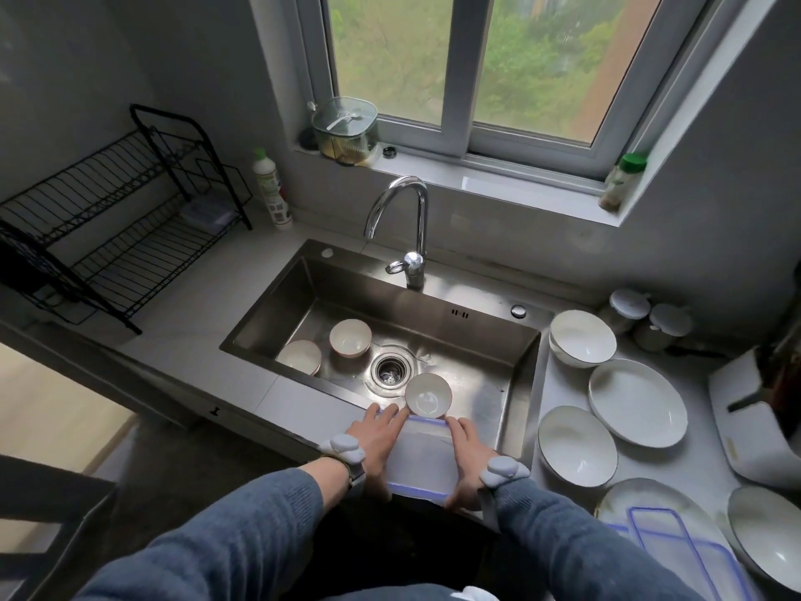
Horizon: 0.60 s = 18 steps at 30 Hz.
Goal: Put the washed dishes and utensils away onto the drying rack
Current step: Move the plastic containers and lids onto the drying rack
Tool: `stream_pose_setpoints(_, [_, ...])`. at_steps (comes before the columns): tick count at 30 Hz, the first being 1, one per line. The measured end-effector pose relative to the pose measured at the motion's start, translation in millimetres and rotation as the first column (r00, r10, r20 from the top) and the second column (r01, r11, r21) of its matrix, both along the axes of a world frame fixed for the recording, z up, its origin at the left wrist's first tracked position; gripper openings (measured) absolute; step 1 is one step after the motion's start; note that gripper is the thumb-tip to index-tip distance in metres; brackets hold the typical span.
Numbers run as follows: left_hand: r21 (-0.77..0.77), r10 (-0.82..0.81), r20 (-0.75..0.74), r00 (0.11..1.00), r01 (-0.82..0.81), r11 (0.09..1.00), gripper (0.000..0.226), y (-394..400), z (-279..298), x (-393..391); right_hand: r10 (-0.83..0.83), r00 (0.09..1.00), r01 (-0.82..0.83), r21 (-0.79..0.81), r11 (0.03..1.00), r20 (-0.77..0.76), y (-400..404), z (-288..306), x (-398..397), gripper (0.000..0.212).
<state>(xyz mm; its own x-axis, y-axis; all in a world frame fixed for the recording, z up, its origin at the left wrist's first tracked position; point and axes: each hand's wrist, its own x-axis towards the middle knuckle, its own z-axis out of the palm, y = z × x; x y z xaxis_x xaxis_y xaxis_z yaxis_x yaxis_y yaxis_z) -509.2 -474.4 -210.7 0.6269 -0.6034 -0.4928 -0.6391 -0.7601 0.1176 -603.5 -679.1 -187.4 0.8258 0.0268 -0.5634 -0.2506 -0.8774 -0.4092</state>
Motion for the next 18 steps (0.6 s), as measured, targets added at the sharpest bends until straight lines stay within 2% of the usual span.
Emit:
stream_pose_setpoints(5, [-0.12, -0.037, 0.058, 0.998, 0.044, 0.992, 0.141, 17, 40, 36, -0.074, 0.993, 0.069, 0.051, 0.996, 0.091, -1, 14, 21, 0.138])
stream_pose_setpoints(11, [-0.253, 0.194, 0.127, 0.973, -0.157, 0.955, 0.126, 67, 91, 87, -0.251, 0.95, 0.215, 0.196, 0.957, 0.185, 34, 43, 90, 0.12])
stream_pose_setpoints(14, [-0.311, 0.268, 0.117, 0.956, -0.221, 0.924, 0.129, 110, 107, 116, -0.347, 0.926, 0.271, 0.38, 0.884, 0.147, 71, 60, 127, 0.114])
stream_pose_setpoints(15, [-0.325, 0.283, 0.104, 0.953, -0.237, 0.916, 0.131, 125, 110, 125, -0.337, 0.934, 0.248, 0.463, 0.851, 0.12, 84, 67, 137, 0.105])
stream_pose_setpoints(18, [-0.376, 0.323, 0.073, 0.944, -0.274, 0.885, 0.132, 171, 117, 149, -0.281, 0.958, 0.202, 0.553, 0.809, 0.061, 125, 74, 167, 0.085])
